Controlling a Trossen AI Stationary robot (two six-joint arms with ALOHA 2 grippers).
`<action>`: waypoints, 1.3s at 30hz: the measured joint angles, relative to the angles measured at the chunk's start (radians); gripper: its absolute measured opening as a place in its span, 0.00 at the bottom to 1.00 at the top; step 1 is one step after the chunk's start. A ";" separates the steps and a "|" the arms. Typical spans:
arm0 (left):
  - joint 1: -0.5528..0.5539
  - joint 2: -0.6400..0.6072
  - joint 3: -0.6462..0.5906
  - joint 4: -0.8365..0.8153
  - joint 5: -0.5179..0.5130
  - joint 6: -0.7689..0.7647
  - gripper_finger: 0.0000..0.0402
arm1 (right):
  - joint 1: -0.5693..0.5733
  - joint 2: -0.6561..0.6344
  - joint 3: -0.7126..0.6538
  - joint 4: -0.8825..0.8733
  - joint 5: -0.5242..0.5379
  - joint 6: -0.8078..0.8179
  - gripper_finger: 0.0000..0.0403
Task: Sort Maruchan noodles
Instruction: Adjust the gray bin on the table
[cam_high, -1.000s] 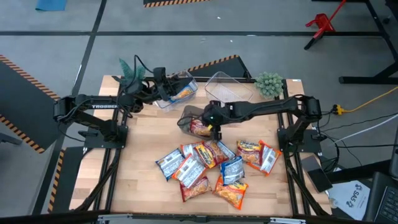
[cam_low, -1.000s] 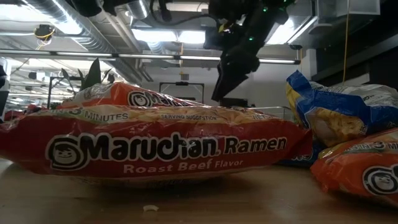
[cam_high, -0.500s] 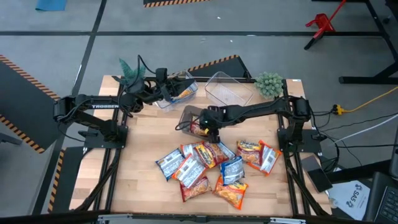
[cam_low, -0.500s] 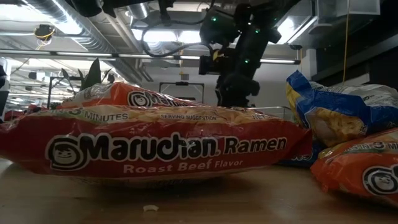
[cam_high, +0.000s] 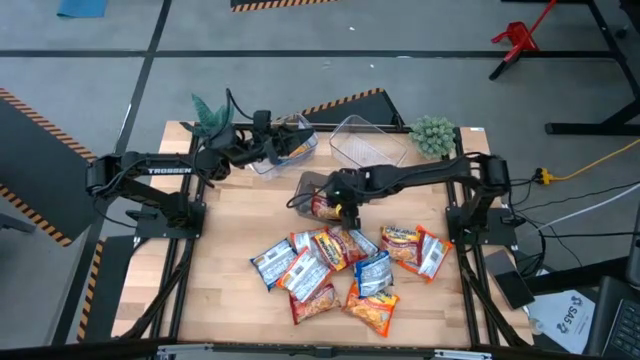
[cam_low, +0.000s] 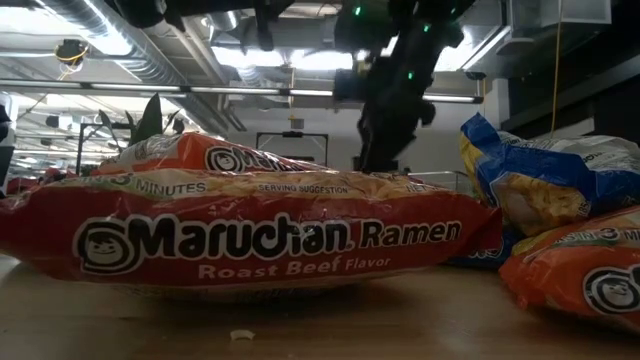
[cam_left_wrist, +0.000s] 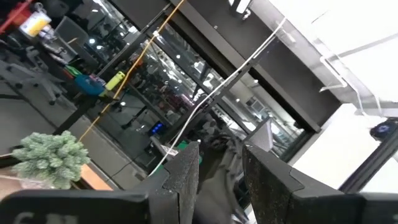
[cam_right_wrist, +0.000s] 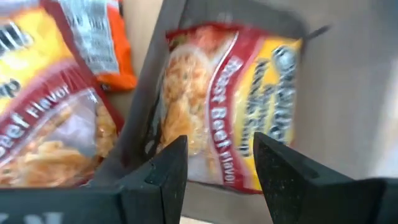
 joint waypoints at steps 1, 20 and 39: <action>0.004 0.000 0.000 -0.006 0.000 0.000 0.29 | 0.000 -0.019 0.000 -0.002 0.018 -0.001 0.41; 0.012 0.000 0.000 -0.115 0.000 0.026 0.29 | -0.060 -0.076 -0.031 -0.075 0.162 0.043 0.41; 0.012 0.000 0.000 -0.135 0.000 0.026 0.29 | -0.151 -0.048 0.028 0.017 0.144 -0.083 0.41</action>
